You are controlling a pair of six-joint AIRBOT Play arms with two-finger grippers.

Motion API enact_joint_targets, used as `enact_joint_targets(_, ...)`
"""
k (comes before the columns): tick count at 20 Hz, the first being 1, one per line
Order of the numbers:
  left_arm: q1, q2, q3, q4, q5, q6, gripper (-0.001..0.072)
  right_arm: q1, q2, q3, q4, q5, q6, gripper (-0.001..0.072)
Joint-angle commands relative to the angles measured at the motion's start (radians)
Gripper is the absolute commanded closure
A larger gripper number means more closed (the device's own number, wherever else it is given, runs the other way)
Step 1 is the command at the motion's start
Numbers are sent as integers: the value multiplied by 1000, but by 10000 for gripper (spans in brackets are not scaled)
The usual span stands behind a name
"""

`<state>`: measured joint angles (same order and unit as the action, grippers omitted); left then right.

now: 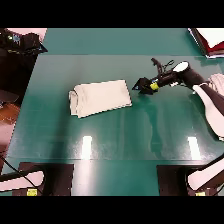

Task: Fold the shirts.

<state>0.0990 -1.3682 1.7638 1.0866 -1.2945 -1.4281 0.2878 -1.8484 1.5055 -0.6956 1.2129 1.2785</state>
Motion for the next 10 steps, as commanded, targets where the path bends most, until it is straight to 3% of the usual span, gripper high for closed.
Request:
enact_joint_targets(1, 0, 1, -1, -2, -5, 9, 679, 58, -117, 91, 90, 40, 1, 1)
enact_joint_targets(5, 0, 1, -1, -3, -13, 15, 678, 164, -232, 242, 136, 53, 5, 16)
enact_joint_targets(7, 0, 1, -1, -3, -26, 15, 678, 200, -266, 293, 156, 59, 5, 112)
enact_joint_targets(10, 0, 1, -1, -3, -46, 15, 678, 225, -271, 344, 148, 40, -8, 563)
